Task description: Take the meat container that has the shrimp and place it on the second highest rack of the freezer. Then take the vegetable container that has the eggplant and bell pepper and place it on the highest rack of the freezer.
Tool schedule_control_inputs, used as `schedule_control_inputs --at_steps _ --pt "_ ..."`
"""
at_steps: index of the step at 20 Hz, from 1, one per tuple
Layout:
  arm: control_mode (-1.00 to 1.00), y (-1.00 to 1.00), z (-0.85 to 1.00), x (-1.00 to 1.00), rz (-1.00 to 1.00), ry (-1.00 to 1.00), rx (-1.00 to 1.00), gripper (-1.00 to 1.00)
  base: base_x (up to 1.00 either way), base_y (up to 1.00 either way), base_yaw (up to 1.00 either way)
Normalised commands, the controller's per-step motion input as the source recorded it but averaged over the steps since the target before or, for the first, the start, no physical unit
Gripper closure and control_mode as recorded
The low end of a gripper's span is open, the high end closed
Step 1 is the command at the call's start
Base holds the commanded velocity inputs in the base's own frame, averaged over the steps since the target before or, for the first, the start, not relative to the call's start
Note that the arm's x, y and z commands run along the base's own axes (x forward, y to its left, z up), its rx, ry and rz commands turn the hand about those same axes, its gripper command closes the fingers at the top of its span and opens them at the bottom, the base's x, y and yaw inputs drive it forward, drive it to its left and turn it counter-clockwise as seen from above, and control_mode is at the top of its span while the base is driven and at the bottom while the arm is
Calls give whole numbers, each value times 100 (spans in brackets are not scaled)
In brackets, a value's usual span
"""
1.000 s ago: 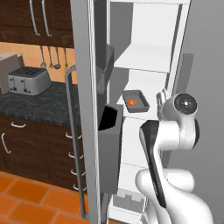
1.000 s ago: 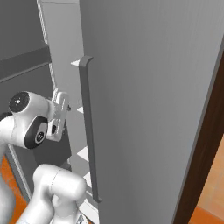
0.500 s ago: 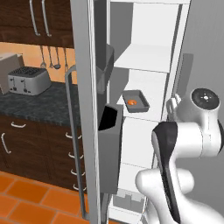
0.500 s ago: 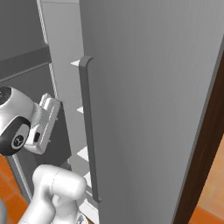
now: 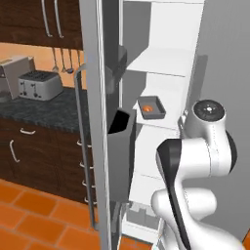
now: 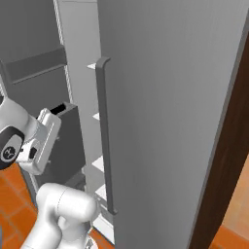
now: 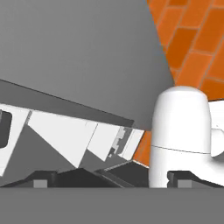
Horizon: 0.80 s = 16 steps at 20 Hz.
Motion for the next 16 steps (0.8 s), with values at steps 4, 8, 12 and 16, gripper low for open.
schedule_control_inputs --at_steps 4,8,12,16 --pt "100 0 0 0 0 0 0 -100 -96 -52 43" --pt "100 0 0 0 0 0 0 -100 -63 -49 62" --pt "100 0 0 0 0 0 0 -100 -16 -39 76" --pt "100 0 0 0 0 0 0 -100 0 -8 81"
